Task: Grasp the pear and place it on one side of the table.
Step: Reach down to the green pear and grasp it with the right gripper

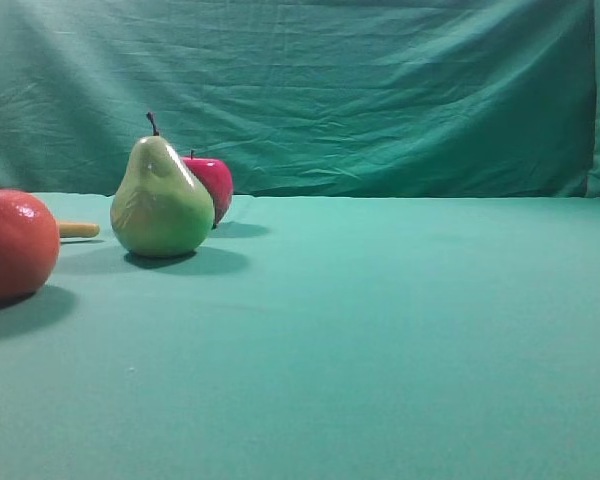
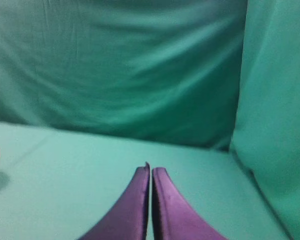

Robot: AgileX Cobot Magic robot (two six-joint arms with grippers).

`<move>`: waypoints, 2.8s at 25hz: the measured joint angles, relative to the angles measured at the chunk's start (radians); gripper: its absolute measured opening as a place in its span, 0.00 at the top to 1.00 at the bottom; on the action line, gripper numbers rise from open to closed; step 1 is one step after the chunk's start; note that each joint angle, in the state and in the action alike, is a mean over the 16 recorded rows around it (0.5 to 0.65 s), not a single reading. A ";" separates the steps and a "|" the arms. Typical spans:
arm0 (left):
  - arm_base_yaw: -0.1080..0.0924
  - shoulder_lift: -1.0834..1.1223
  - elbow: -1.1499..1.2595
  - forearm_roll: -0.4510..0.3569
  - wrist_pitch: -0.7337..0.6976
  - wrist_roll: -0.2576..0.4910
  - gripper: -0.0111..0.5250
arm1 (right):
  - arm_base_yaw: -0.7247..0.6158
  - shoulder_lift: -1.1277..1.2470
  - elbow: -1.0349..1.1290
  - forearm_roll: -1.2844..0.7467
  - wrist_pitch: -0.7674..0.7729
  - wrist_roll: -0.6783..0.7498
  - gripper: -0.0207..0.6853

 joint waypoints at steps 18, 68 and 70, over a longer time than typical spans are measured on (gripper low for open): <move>0.000 0.000 0.000 0.000 0.000 0.000 0.98 | 0.363 0.978 -0.618 -0.031 0.252 -0.034 0.97; 0.000 0.000 0.000 0.000 0.000 0.000 0.98 | 0.522 1.799 -1.488 0.274 0.620 -0.403 0.31; 0.000 0.000 0.000 0.000 0.000 0.000 0.98 | 0.474 1.727 -1.436 0.268 0.633 -0.403 0.31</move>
